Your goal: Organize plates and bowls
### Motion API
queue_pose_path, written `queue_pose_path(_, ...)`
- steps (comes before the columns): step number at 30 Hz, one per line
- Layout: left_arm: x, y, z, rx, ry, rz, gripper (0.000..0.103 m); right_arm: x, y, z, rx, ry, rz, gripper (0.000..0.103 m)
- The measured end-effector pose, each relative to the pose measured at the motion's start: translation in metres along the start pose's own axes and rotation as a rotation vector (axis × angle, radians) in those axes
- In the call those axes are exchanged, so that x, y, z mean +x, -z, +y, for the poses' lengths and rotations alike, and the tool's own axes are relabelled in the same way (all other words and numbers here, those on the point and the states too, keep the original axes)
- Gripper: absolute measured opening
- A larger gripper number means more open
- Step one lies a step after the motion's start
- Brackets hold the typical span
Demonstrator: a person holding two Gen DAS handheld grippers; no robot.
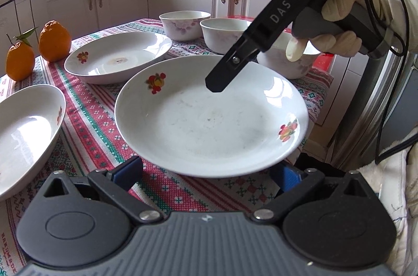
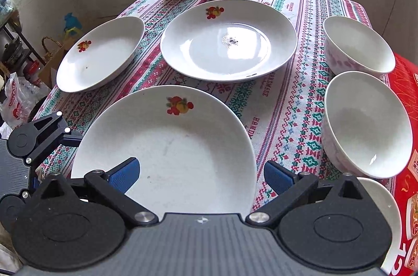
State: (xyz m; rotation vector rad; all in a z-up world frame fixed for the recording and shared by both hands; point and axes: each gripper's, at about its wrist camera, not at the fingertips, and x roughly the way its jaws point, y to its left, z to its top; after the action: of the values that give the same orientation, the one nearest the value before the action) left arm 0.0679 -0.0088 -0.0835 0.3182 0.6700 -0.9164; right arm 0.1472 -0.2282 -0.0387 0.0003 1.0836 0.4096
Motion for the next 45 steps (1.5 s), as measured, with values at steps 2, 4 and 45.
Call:
queue_pose_path(2, 0.0, 0.0, 0.0, -0.002, 0.002, -0.002, 0.102, 0.003, -0.001, -0.001, 0.0, -0.013, 0.007, 0.101)
queue_pose_path(4, 0.001, 0.0, 0.001, -0.003, 0.005, -0.004, 0.102, 0.005, -0.003, -0.001, -0.005, -0.014, 0.016, 0.099)
queue_pose_path(45, -0.002, -0.004, -0.001, -0.013, 0.013, 0.001, 0.102, 0.028, -0.044, -0.016, 0.01, -0.202, 0.226, 0.091)
